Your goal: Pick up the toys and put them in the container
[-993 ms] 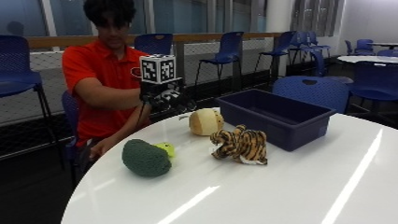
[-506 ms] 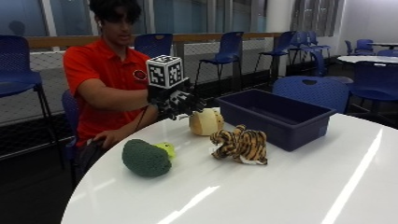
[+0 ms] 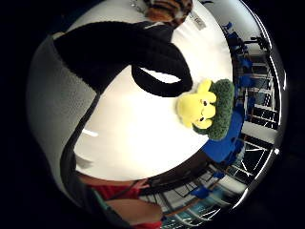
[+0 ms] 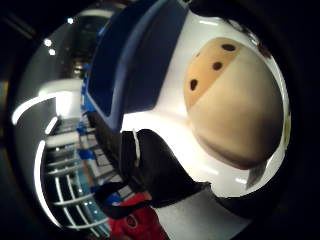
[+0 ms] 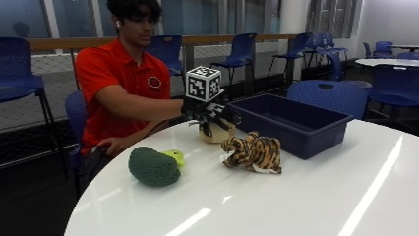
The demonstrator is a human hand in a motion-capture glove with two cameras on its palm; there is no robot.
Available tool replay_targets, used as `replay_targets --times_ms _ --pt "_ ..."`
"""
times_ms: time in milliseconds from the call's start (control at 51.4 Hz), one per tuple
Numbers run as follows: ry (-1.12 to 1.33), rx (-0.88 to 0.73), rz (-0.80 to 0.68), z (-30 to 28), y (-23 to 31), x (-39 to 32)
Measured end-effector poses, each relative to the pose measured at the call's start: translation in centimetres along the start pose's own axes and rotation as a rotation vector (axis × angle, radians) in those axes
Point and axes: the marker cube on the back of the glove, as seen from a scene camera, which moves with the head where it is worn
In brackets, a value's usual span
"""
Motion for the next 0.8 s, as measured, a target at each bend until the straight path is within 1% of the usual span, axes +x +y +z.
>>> replay_targets --times_ms 195,311,350,526,798 --pt "0.026 -0.037 0.030 2.2 -1.2 -1.1" --pt "0.102 -0.126 0.036 3.9 -1.5 -1.5" --pt "0.123 -0.132 0.036 4.2 -1.5 -1.6" --pt "0.147 -0.108 0.032 4.2 -1.4 -1.7" --pt "0.180 0.002 -0.035 3.7 -1.2 -2.3"
